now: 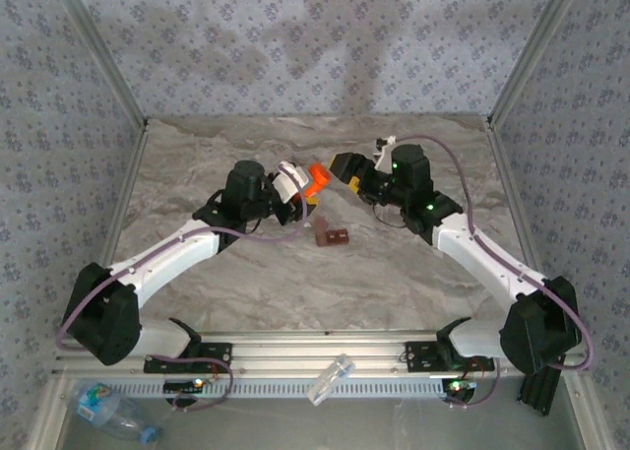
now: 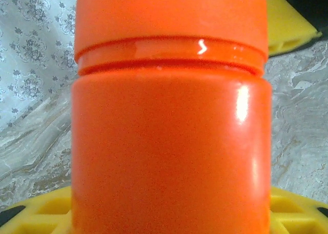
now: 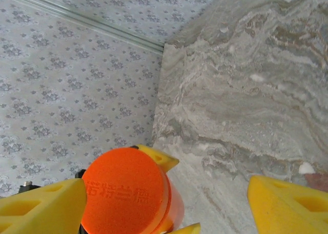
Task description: Sort the pills into containers
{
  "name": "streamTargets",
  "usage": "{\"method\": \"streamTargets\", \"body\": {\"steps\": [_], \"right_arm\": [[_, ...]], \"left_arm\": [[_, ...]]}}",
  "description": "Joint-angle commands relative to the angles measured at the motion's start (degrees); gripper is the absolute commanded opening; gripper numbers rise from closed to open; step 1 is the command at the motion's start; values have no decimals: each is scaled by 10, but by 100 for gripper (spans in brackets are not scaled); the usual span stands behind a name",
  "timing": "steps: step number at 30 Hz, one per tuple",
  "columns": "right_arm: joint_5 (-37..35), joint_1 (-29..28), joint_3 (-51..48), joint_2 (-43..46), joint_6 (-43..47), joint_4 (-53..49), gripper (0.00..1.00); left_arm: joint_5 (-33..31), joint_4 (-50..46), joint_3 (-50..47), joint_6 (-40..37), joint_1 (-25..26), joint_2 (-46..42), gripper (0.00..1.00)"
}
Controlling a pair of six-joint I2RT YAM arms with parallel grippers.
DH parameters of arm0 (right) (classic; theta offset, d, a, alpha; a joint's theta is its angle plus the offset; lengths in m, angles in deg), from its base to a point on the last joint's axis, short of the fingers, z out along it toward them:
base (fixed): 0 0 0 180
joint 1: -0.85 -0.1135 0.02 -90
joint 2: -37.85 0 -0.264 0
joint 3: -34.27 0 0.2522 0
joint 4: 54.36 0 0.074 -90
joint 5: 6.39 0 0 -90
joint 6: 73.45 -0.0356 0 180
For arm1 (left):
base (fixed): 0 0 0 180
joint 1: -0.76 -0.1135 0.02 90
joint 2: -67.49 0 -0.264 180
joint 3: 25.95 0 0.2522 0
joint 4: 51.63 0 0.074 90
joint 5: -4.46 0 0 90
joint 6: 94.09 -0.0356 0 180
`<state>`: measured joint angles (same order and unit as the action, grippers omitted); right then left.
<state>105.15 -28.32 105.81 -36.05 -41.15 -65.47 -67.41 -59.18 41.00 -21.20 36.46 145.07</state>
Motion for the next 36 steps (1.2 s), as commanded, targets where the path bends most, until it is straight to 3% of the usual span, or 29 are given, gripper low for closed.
{"method": "streamTargets", "body": {"steps": [1,14,24,28,32,36], "right_arm": [[-48,-20,35,-5,-20,-22,83],[-47,-60,58,-39,-13,-7,71],[-31,-62,46,-37,13,3,38],[6,-38,37,-32,85,30,37],[120,4,38,-34,235,63,39],[216,29,45,-36,365,28,43]], "left_arm": [[2,24,7,-9,4,9,0],[9,24,16,-7,11,14,0],[16,22,21,-1,10,14,0],[49,8,25,1,8,6,0],[119,-16,36,13,1,1,0],[197,-33,50,40,-12,4,0]]}}
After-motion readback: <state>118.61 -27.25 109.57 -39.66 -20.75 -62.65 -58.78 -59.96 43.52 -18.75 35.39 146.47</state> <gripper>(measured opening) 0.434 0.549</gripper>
